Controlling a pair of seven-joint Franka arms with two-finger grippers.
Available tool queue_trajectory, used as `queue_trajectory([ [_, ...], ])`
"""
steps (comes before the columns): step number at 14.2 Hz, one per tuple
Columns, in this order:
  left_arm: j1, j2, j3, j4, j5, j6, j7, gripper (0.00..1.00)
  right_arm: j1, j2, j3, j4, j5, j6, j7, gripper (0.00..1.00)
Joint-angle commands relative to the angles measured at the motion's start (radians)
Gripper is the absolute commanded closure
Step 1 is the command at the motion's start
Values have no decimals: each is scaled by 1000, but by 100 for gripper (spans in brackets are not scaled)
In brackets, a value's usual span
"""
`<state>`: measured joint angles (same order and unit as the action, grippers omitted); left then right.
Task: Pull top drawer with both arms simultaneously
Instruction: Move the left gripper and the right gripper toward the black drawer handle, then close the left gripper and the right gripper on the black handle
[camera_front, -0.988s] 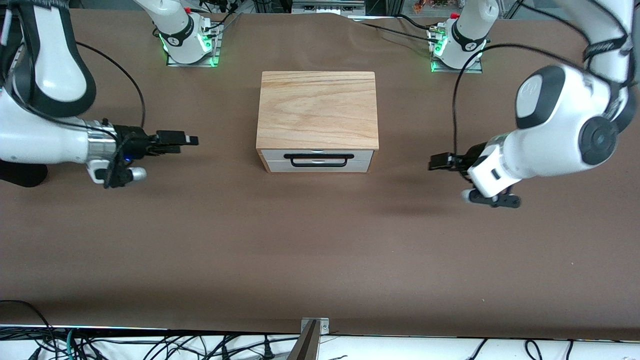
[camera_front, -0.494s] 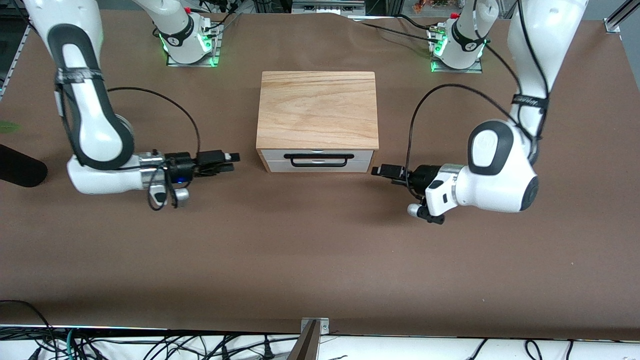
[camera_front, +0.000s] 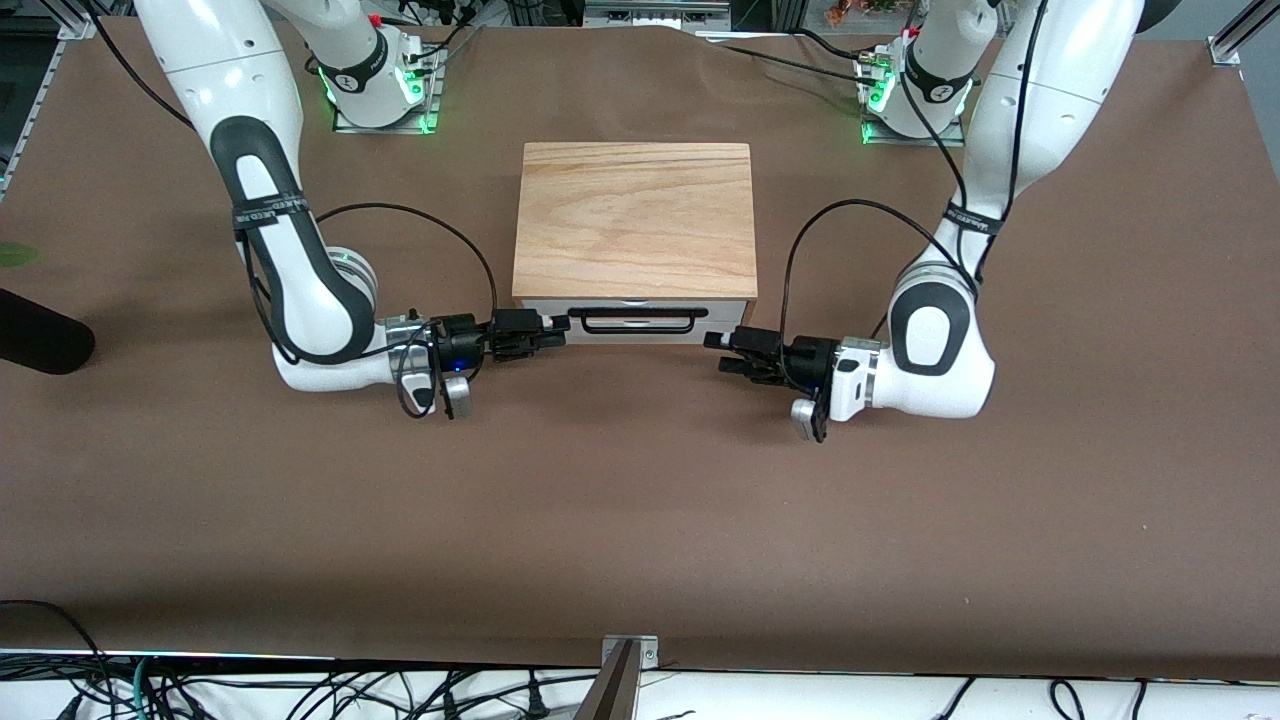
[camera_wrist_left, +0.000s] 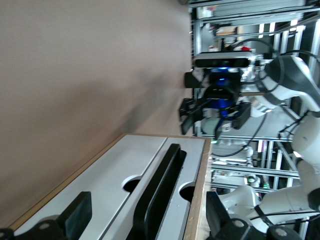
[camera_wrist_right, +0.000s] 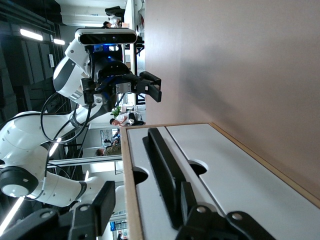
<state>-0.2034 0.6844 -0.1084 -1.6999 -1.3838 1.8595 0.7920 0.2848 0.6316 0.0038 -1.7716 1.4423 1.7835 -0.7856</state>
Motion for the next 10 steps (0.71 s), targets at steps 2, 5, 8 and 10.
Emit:
queue_trajectory([
  [2, -43, -8, -2, -108, -167, 15, 186, 6, 28, 8, -2, 4, 21, 37, -18, 39],
  [5, -45, -11, -13, -156, -175, 4, 254, 11, 48, 16, -2, 4, 23, 59, -24, 39],
  [8, -42, -14, -16, -164, -176, 3, 257, 30, 57, 23, -2, 3, 23, 70, -38, 58],
  [10, -37, -14, -16, -159, -184, 3, 254, 31, 57, 28, -2, 4, 24, 70, -43, 71],
])
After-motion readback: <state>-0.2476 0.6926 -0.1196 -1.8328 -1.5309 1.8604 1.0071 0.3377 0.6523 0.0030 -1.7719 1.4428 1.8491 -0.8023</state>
